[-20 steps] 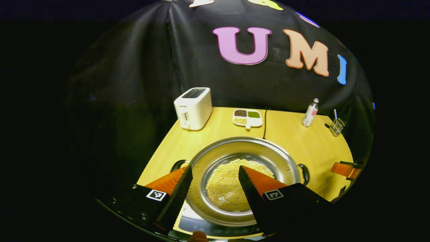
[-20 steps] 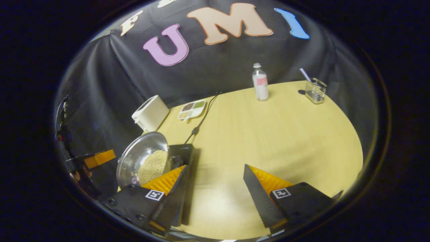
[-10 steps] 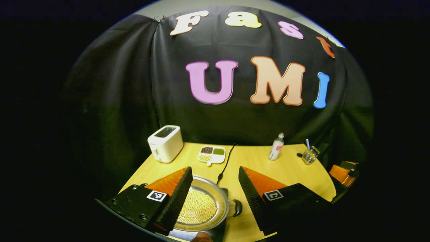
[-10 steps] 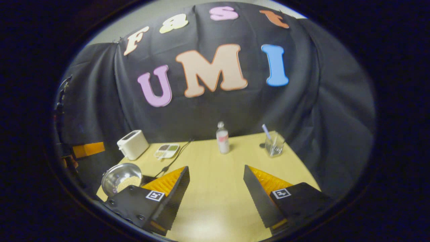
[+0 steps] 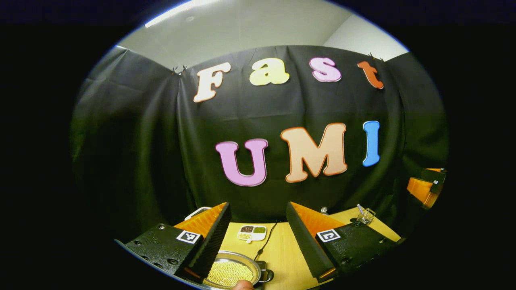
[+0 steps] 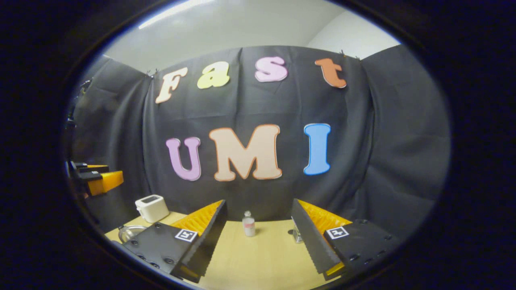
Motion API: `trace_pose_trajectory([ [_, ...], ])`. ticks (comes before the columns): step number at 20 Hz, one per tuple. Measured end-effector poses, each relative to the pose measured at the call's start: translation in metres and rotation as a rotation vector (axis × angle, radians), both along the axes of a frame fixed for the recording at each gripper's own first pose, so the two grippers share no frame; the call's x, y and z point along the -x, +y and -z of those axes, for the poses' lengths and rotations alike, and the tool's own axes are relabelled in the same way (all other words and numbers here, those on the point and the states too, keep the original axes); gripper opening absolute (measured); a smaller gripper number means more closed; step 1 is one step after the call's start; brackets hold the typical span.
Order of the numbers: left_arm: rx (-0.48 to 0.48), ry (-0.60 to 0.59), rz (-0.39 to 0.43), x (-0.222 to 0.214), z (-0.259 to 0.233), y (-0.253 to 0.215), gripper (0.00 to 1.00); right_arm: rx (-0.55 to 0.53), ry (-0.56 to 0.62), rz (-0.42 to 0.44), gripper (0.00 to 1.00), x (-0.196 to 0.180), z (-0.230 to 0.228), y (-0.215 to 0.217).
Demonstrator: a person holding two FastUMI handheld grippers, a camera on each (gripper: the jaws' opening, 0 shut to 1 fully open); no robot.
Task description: First push the handle of the pot to place it horizontally, then grasp the pot with both hands and set it on the induction cooktop.
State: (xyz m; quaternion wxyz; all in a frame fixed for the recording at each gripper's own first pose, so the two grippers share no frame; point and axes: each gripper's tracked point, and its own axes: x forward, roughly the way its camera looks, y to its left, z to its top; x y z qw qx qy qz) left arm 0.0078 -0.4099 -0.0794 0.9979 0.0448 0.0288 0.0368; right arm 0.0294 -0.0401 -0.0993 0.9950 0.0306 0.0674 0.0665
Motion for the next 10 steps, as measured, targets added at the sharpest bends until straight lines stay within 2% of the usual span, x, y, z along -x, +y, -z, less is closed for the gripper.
trace_pose_trajectory([
  [3, -0.001, -0.046, 0.009, 0.008, -0.016, -0.019, 0.93, -0.004, -0.047, 0.004, 0.92, 0.001, -0.016, -0.008],
  [5, 0.006, -0.056, 0.011, 0.012, -0.02, -0.028, 1.0, -0.014, -0.059, 0.003, 0.92, 0.0, -0.026, -0.017],
  [6, 0.01, -0.059, 0.011, 0.014, -0.022, -0.032, 0.97, -0.02, -0.063, 0.005, 0.92, 0.002, -0.028, -0.023],
  [7, 0.013, -0.059, 0.006, 0.016, -0.02, -0.033, 1.0, -0.028, -0.066, 0.006, 0.92, 0.002, -0.03, -0.028],
  [10, 0.022, -0.054, -0.011, 0.015, -0.019, -0.037, 0.97, -0.037, -0.078, 0.007, 0.92, -0.001, -0.031, -0.038],
])
